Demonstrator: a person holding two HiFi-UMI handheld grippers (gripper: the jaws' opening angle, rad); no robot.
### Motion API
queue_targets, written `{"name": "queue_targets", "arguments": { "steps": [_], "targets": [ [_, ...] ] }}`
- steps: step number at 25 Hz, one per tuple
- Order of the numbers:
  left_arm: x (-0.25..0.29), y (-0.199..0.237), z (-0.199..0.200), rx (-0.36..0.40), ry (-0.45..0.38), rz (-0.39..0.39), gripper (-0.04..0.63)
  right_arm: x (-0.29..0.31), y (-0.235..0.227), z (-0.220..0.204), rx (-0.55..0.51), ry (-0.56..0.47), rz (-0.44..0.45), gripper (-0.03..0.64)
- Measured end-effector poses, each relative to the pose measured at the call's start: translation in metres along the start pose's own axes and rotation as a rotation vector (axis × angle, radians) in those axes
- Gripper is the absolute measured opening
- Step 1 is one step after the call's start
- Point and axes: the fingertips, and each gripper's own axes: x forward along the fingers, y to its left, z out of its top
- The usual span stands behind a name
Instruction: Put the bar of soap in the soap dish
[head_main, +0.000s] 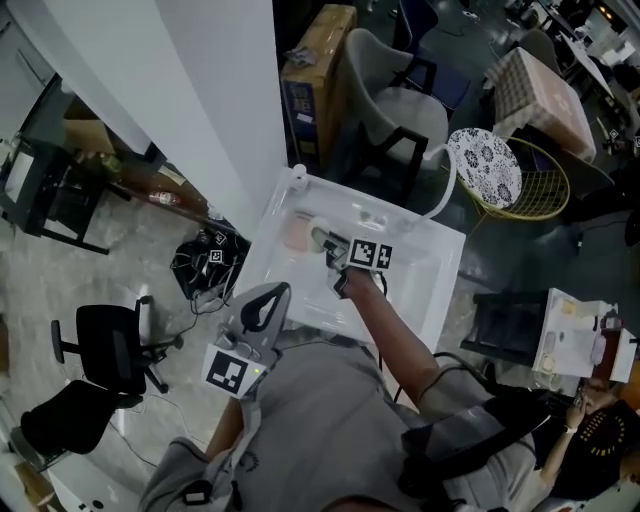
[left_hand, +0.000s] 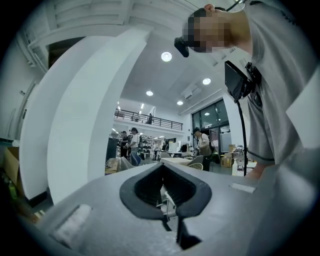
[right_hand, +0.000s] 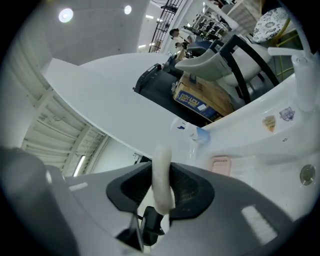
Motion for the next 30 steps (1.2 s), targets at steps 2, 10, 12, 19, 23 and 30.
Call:
{"name": "queue_targets", "arguments": {
  "steps": [2,10,12,19,23,30],
  "targets": [
    [-0.003,0.002,0.001,-0.015,-0.009,0.016,0.000,0.013,-0.015,-0.003,0.002,0.017,-0.036,0.109],
    [-0.018,0.009,-0.007,-0.036,0.017,0.077,0.000,0.057,-0.075,-0.020,0.085,0.069,-0.147,0.109],
    [-0.023,0.012,-0.008,-0.046,0.020,0.095,0.000,0.067,-0.089,-0.025,0.105,0.077,-0.172,0.109],
    [-0.037,0.022,-0.014,-0.063,0.034,0.168,0.000,0.093,-0.132,-0.044,0.150,0.094,-0.263,0.109],
    [-0.041,0.026,-0.021,-0.072,0.050,0.189,0.000,0.108,-0.153,-0.052,0.174,0.091,-0.316,0.109],
    [-0.060,0.037,-0.036,-0.093,0.102,0.258,0.000,0.123,-0.180,-0.056,0.301,0.014,-0.346,0.109]
  ]
}}
